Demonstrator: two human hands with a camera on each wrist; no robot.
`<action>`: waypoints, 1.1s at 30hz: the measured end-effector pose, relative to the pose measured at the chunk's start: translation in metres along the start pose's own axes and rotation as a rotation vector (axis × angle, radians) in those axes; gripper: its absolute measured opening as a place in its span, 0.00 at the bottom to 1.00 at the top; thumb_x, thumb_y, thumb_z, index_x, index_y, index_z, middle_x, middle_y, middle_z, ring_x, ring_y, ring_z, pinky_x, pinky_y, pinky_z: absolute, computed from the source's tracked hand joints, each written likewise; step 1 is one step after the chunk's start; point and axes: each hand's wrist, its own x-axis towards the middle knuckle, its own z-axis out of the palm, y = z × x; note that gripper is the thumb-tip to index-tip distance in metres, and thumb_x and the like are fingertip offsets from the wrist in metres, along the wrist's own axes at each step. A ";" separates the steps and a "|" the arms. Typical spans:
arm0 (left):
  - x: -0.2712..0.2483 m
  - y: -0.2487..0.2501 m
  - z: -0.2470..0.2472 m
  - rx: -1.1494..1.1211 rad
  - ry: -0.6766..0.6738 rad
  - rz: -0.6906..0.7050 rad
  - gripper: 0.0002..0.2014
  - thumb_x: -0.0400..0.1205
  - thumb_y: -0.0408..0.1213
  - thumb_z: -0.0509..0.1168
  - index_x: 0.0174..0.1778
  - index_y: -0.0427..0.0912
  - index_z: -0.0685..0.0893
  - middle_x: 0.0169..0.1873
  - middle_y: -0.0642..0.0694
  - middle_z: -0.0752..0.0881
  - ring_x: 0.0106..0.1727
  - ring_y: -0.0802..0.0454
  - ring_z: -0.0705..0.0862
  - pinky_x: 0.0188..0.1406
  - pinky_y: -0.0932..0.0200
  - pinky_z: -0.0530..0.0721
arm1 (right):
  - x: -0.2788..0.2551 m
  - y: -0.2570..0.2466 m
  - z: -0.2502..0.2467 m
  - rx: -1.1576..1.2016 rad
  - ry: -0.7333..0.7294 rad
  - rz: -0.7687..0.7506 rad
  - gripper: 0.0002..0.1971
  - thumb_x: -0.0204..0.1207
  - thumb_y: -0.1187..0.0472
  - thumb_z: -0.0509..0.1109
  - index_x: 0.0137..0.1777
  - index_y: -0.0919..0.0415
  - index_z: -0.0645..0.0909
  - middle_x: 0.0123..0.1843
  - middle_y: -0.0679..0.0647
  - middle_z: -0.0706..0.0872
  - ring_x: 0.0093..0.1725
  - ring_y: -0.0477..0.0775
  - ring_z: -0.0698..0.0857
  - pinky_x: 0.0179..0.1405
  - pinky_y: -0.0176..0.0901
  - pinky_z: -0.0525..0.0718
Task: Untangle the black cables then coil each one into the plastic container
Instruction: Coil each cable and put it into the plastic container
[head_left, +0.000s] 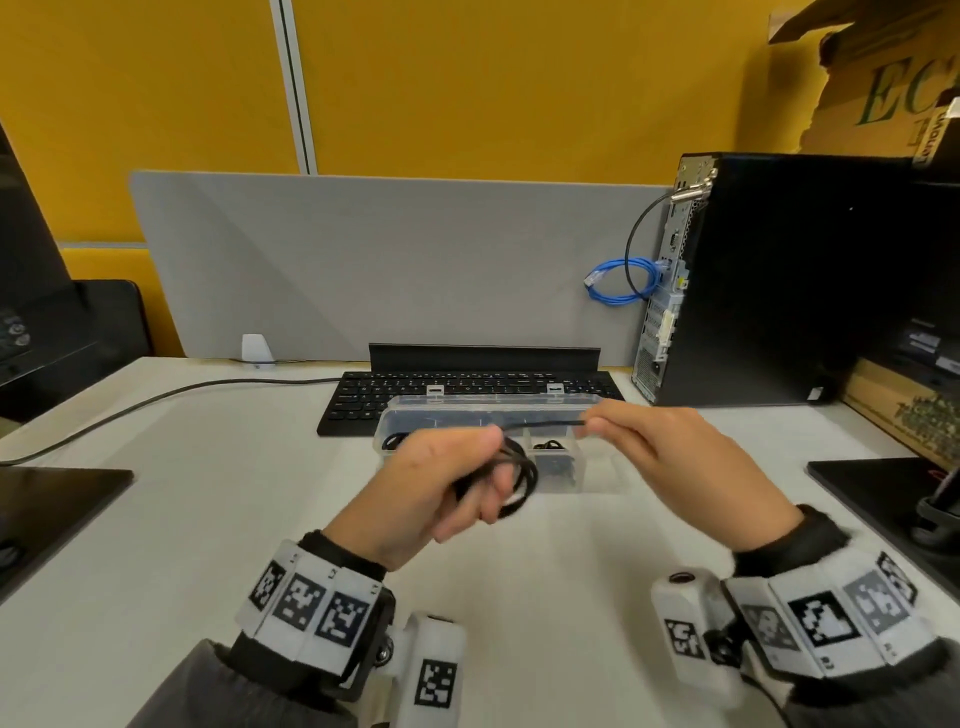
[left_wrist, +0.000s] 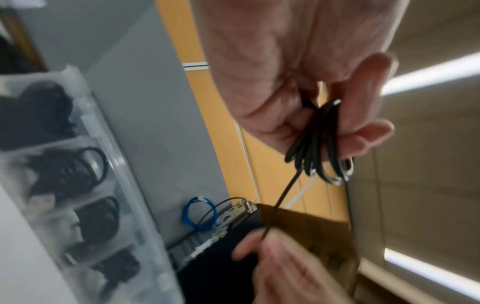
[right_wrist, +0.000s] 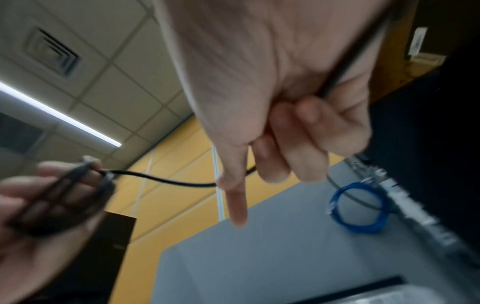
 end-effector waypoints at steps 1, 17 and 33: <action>0.000 0.003 -0.003 -0.141 0.072 0.027 0.21 0.79 0.53 0.63 0.23 0.46 0.84 0.13 0.52 0.76 0.12 0.62 0.66 0.24 0.68 0.69 | -0.003 0.011 -0.005 -0.058 -0.078 0.054 0.16 0.80 0.40 0.47 0.49 0.36 0.77 0.43 0.41 0.85 0.41 0.43 0.81 0.44 0.45 0.83; 0.012 -0.019 -0.003 0.210 0.150 -0.141 0.38 0.69 0.74 0.47 0.43 0.47 0.90 0.41 0.47 0.91 0.57 0.53 0.85 0.68 0.51 0.73 | 0.003 -0.051 -0.013 0.190 0.021 -0.340 0.20 0.77 0.39 0.55 0.43 0.49 0.85 0.36 0.39 0.82 0.38 0.40 0.81 0.39 0.32 0.79; 0.012 -0.016 -0.006 0.120 0.349 0.096 0.26 0.80 0.57 0.47 0.46 0.48 0.88 0.44 0.50 0.91 0.55 0.61 0.86 0.57 0.66 0.77 | -0.003 -0.070 0.012 -0.144 -0.025 -0.316 0.18 0.82 0.43 0.50 0.49 0.49 0.79 0.44 0.44 0.84 0.43 0.48 0.83 0.41 0.44 0.81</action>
